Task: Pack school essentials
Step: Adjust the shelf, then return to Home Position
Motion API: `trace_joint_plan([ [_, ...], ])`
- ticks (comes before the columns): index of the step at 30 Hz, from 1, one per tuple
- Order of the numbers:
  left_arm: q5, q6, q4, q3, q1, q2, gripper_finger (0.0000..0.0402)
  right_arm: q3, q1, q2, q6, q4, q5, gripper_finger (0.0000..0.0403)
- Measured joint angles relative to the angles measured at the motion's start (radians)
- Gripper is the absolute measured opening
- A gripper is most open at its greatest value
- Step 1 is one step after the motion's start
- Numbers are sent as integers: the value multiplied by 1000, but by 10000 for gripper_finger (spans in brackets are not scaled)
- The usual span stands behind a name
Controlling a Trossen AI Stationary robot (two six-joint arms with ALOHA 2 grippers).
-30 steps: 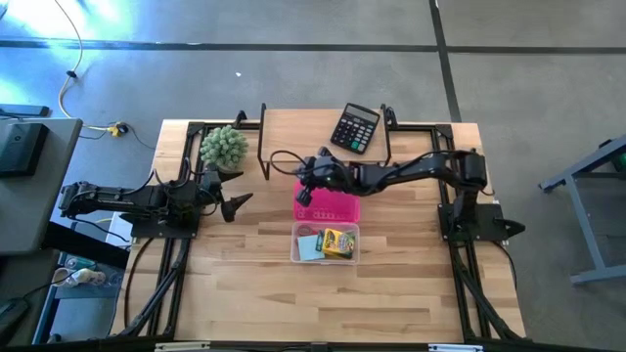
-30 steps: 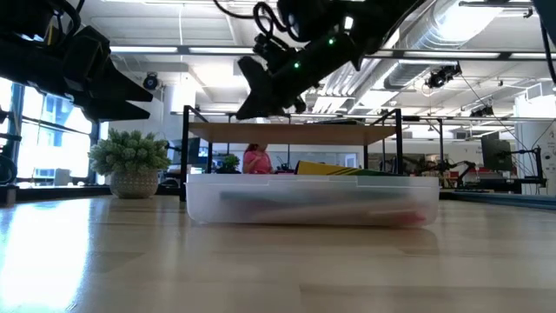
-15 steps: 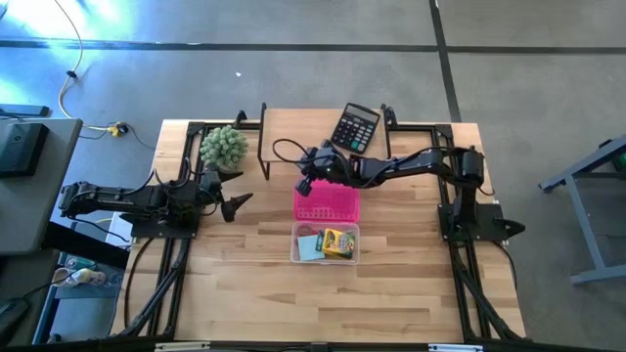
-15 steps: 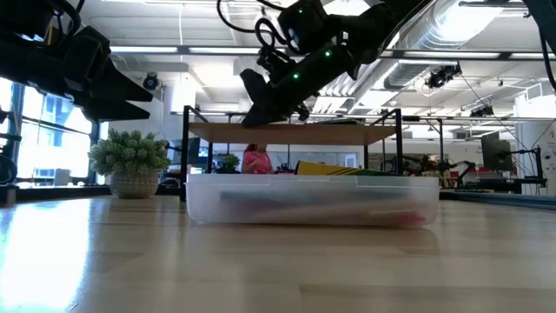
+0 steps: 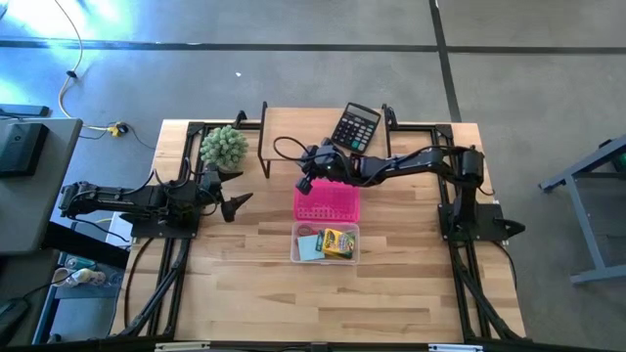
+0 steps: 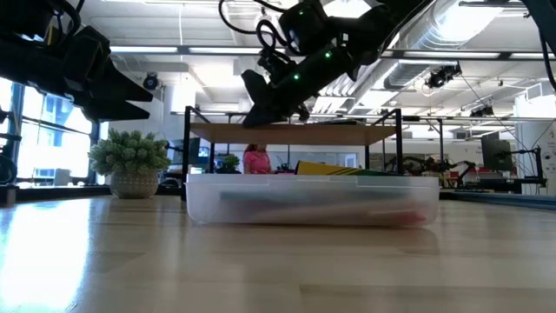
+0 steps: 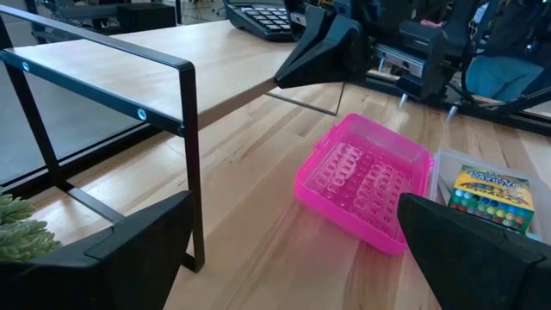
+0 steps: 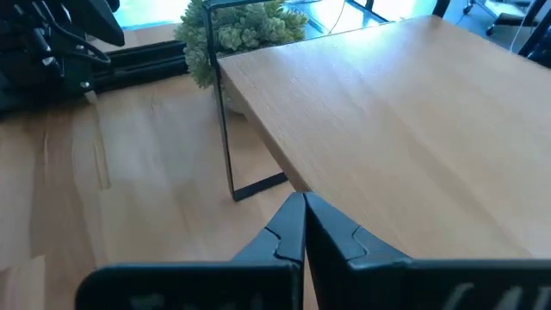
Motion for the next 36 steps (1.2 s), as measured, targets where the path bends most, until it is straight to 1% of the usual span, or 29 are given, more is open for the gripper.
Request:
trace_joint_plan([
  [3,0,0,0,0,0,0,394,0,18,-15,-30,-2,10,0],
  [8,0,0,0,0,0,0,394,0,59,-78,-87,-20,9,0],
  [13,0,0,0,0,0,0,394,0,110,-198,-166,-126,5,0],
  [15,1,0,0,0,0,0,394,-3,130,-254,-192,-193,6,0],
  [17,3,0,0,0,0,0,394,-29,151,-320,-222,-206,7,0],
  [19,3,0,0,0,0,0,394,-81,170,-396,-254,-188,22,0],
  [21,3,0,0,0,0,0,394,-162,187,-476,-272,-141,53,0],
  [26,1,17,0,0,0,0,394,-444,239,-692,-250,59,117,0],
  [28,1,44,0,0,0,0,394,-540,271,-775,-228,104,150,0],
  [32,3,49,0,0,0,0,394,-689,351,-921,-230,130,200,0],
  [36,3,45,0,0,0,0,394,-797,426,-1051,-233,133,248,0],
])
